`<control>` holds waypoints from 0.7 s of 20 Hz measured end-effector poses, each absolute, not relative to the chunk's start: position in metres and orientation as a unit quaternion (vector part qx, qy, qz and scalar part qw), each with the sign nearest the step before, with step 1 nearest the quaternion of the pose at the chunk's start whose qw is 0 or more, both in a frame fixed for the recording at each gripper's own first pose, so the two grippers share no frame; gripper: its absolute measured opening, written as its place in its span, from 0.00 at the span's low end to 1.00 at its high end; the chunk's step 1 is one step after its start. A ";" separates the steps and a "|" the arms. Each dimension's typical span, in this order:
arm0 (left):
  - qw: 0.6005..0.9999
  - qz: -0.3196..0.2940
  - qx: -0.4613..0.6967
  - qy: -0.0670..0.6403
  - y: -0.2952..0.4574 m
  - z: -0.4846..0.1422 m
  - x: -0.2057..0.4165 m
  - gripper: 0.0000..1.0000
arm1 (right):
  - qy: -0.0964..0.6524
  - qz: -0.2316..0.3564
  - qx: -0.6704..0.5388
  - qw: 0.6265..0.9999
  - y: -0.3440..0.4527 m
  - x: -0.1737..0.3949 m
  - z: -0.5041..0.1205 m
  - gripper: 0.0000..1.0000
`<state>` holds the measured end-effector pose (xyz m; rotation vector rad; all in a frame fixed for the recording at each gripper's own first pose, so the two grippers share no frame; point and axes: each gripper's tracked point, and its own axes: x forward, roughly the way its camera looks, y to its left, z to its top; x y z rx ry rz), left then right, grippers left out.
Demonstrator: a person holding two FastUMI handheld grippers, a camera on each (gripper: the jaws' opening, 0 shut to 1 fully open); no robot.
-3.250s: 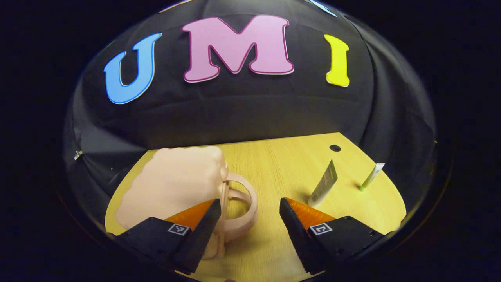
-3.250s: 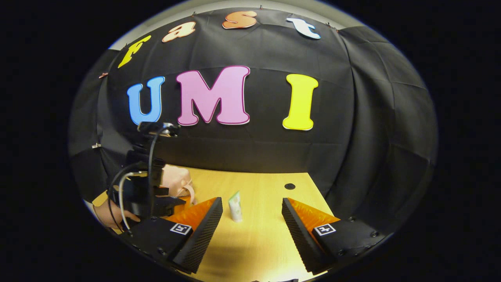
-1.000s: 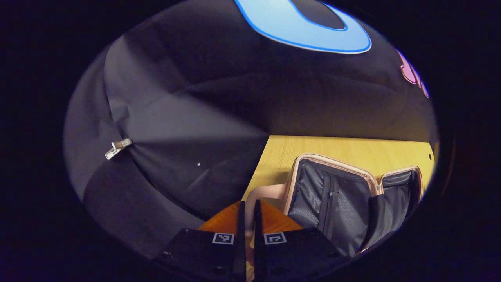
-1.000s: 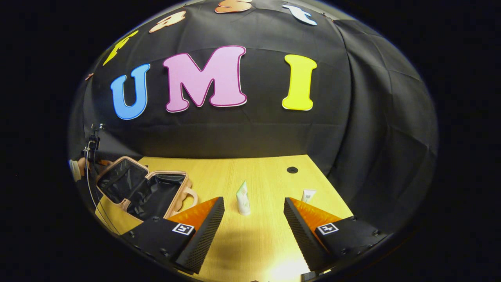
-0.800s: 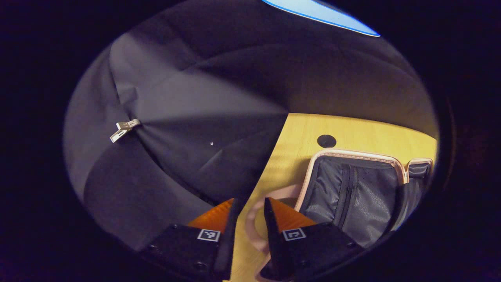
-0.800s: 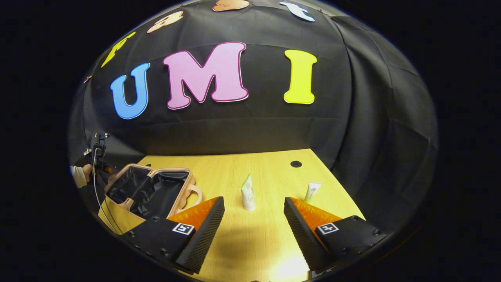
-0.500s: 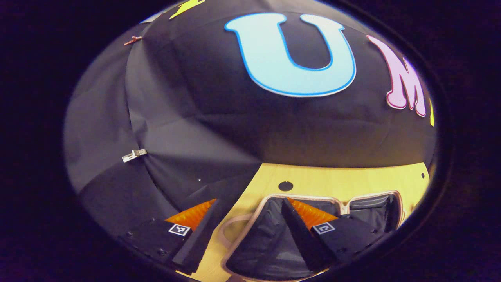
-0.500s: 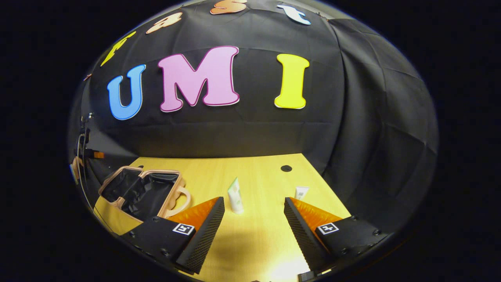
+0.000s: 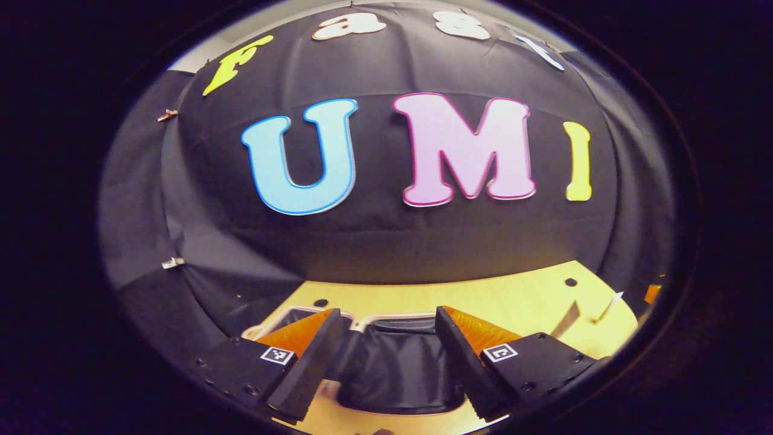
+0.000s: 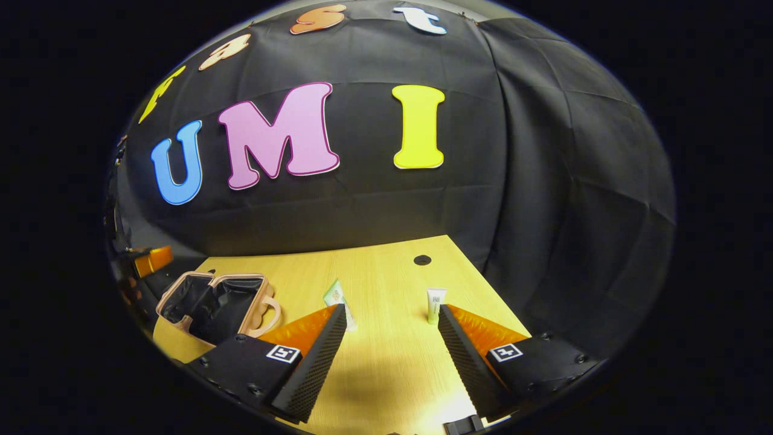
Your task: First open the suitcase, pack the skin care products into it, and then close the suitcase.
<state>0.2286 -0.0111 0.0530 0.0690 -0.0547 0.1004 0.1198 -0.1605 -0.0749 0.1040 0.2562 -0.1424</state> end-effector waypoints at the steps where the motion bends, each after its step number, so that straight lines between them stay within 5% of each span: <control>1: 0.999 0.024 0.033 -0.021 -0.043 0.038 0.231 0.98 | 0.128 -0.068 0.047 0.988 -0.163 0.120 -0.076 0.97; 14: 0.981 -0.146 0.077 0.106 -0.258 -0.127 0.337 0.98 | 0.196 -0.090 0.027 0.976 -0.236 0.166 -0.160 0.97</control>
